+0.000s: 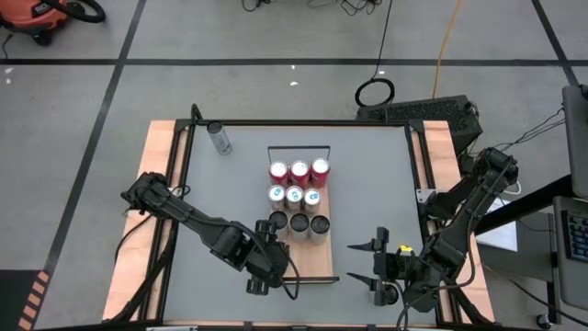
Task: Place canned beverage on shelf
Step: Put the middle white-blue soda can on the shelf
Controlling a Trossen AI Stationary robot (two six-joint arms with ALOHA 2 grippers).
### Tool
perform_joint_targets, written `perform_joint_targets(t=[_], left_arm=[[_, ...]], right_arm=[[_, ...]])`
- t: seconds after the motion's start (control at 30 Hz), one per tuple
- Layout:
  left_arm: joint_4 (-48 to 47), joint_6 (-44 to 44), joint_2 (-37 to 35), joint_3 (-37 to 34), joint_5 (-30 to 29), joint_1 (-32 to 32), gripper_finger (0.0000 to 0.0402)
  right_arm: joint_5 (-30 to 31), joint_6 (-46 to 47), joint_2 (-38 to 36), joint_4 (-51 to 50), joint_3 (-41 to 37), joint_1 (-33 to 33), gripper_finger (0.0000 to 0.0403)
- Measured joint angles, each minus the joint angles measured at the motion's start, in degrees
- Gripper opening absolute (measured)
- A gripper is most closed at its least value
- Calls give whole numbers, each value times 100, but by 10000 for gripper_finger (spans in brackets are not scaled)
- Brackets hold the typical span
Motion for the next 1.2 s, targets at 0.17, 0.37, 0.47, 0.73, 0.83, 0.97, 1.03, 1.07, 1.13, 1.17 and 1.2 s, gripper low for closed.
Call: perform_joint_targets(t=[0.17, 0.37, 0.47, 0.73, 0.83, 0.97, 1.03, 1.07, 1.13, 1.17, 1.2], left_arm=[[-17, 0, 49, 0, 2, 0, 247], [-3, -4, 182, 2, 20, 31, 262], [34, -50, 190, 2, 13, 44, 282], [7, -110, 195, 2, -22, 61, 327], [6, -110, 193, 2, -24, 57, 336], [-19, -72, 188, 72, -64, 56, 338], [-2, 9, 184, 191, -132, 28, 339], [-3, 28, 179, 247, -149, 16, 339], [-24, 48, 177, 358, -157, -10, 339], [-55, 49, 177, 417, -161, -24, 339], [-97, 56, 177, 490, -185, -36, 339]], right_arm=[[0, 0, 0, -2, 0, 3, 254], [0, 24, 2, 2, -2, 95, 254], [0, 26, 2, 50, -4, 153, 254], [7, 63, 2, 50, -4, 195, 254], [10, 63, 2, 50, -4, 195, 254], [12, 63, 2, 49, -4, 195, 254], [14, 66, 2, 48, -4, 195, 254], [17, 66, 2, 48, -4, 195, 254], [20, 66, 2, 48, -4, 195, 254], [20, 67, 2, 49, -4, 195, 254], [20, 68, 2, 48, -4, 195, 254]])
